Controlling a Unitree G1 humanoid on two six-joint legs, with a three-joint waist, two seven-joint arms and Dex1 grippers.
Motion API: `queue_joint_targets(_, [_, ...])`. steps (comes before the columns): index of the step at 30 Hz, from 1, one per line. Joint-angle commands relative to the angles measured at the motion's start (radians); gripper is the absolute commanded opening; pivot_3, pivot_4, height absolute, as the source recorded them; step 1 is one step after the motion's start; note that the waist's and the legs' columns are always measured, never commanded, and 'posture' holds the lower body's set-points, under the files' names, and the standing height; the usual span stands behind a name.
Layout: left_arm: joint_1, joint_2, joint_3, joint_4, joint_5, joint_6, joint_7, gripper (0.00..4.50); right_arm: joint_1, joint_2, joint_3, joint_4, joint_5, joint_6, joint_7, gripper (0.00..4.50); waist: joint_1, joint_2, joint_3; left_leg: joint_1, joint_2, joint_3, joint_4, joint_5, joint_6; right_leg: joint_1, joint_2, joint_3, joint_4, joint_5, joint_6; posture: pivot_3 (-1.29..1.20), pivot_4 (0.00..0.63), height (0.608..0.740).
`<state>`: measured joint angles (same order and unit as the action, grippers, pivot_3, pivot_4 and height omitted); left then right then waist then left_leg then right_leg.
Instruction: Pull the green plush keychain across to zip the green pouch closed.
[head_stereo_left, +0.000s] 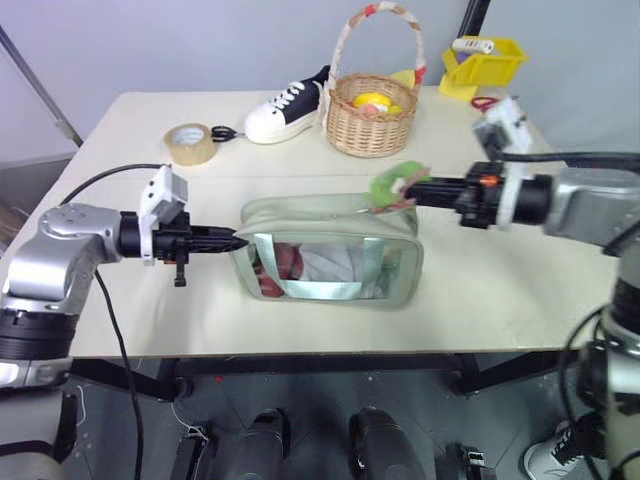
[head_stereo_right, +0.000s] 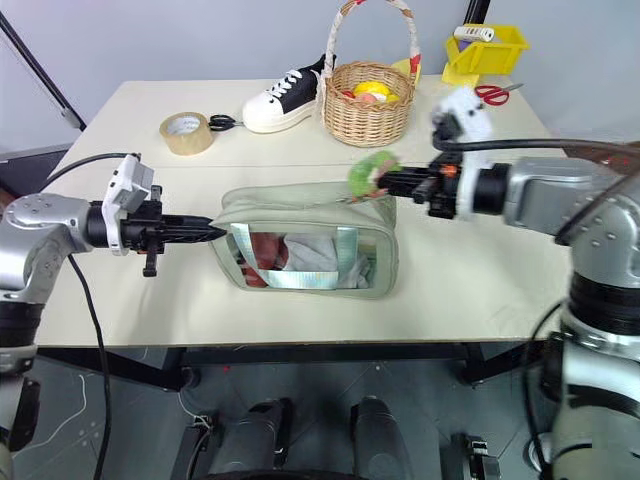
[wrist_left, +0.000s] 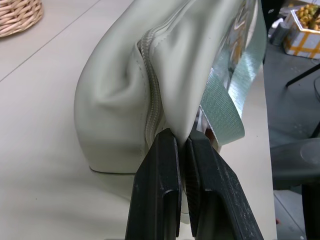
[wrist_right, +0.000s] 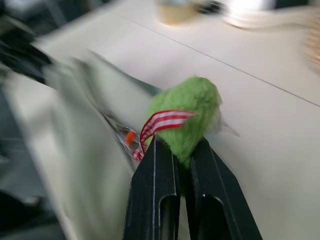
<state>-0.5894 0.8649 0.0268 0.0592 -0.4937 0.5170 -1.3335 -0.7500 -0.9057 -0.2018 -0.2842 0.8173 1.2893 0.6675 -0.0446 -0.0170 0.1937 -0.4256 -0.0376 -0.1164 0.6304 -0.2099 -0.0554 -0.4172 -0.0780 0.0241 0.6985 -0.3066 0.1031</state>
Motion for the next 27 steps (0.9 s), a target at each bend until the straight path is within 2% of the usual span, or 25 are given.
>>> queue_joint_targets(1, [0.031, 0.029, 0.021, 0.004, 0.014, 0.014, 0.017, 0.0, 0.16, -0.179, 0.023, 0.055, -0.181, -0.18, 0.062, 0.11, 0.002, 0.0, 0.0, 0.0, 0.0, 0.0, 0.0, 0.0, 0.0, 0.001, 0.0, -0.001, -0.001, 0.0, 0.0, 0.0, 0.15, 0.695])
queue_joint_targets(7, [0.044, 0.036, 0.031, -0.009, 0.004, 0.023, 0.035, 0.0, 0.348, -0.316, -0.023, 0.152, -0.317, -0.347, 0.094, 0.11, -0.004, 0.003, 0.0, 0.005, 0.001, 0.002, 0.0, -0.001, 0.001, 0.004, 0.001, 0.001, -0.002, 0.0, 0.0, 0.0, 0.15, 0.695])
queue_joint_targets(10, [0.047, 0.039, 0.03, -0.01, -0.001, 0.023, 0.04, 0.0, 0.456, -0.336, 0.008, 0.089, -0.351, -0.41, 0.109, 0.11, 0.003, 0.003, 0.0, 0.005, 0.001, 0.0, 0.0, -0.001, 0.001, 0.006, 0.0, 0.0, -0.004, 0.0, 0.0, 0.0, 0.15, 0.695])
queue_joint_targets(12, [0.045, 0.038, 0.028, -0.011, -0.005, 0.025, 0.044, 0.0, 0.51, -0.325, 0.091, 0.012, -0.391, -0.449, 0.099, 0.11, 0.004, 0.003, 0.0, 0.005, 0.001, 0.0, 0.0, -0.001, 0.001, 0.008, 0.0, -0.001, -0.007, 0.0, 0.0, 0.0, 0.15, 0.695])
queue_joint_targets(18, [0.046, 0.035, 0.029, -0.022, -0.014, 0.035, 0.055, 0.0, 0.509, -0.245, 0.319, -0.029, -0.552, -0.497, 0.043, 0.11, 0.0, 0.003, 0.0, 0.006, 0.001, 0.0, -0.001, -0.001, 0.001, 0.01, 0.0, 0.0, -0.01, 0.0, 0.0, 0.0, 0.15, 0.695])
queue_joint_targets(27, [0.065, 0.04, 0.046, -0.044, -0.03, 0.054, 0.072, 0.0, 0.482, -0.183, 0.48, -0.031, -0.719, -0.514, 0.045, 0.11, 0.0, 0.002, 0.0, 0.011, 0.002, 0.0, -0.002, -0.001, 0.001, 0.014, 0.0, 0.0, -0.011, 0.0, 0.0, 0.0, 0.15, 0.695])
